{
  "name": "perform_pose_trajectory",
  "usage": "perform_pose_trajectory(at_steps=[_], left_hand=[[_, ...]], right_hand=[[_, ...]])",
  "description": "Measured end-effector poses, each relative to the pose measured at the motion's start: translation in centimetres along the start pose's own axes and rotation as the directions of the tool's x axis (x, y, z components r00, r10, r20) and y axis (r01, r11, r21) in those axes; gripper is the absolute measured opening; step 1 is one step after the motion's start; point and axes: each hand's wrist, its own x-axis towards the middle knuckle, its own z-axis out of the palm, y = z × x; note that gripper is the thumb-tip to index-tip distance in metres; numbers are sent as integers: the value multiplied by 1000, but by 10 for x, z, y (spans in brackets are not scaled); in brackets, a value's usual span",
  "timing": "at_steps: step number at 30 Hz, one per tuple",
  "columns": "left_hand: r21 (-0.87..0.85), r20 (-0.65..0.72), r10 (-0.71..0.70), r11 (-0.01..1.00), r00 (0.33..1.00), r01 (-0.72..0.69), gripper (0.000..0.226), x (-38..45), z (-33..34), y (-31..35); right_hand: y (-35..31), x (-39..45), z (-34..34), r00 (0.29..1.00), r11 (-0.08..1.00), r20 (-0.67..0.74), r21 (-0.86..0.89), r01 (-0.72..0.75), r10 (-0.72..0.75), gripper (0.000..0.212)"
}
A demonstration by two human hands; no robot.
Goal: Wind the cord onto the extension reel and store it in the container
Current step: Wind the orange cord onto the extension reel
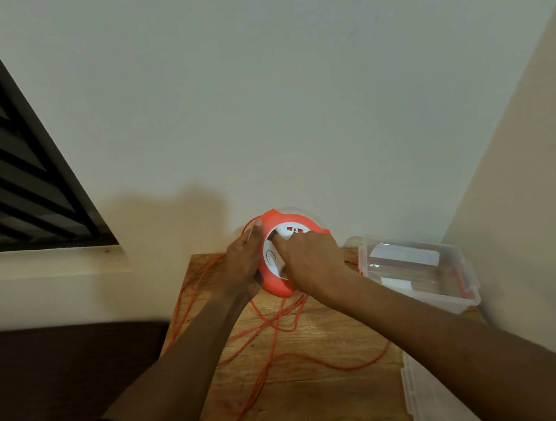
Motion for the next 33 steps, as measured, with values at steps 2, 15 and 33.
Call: perform_pose_trajectory(at_steps=[2, 15, 33], left_hand=[[-22, -19, 34, 999, 999, -34, 50, 0, 3, -1], [-53, -57, 36, 998, 998, -40, 53, 2, -1, 8], [67, 84, 5, 998, 996, -11, 52, -5, -2, 7]], right_hand=[[3, 5, 1, 985, 971, -61, 186, -150, 164, 34], [6, -5, 2, 899, 540, 192, 744, -395, 394, 41], [27, 0, -11, 871, 857, -2, -182, 482, -491, 45]])
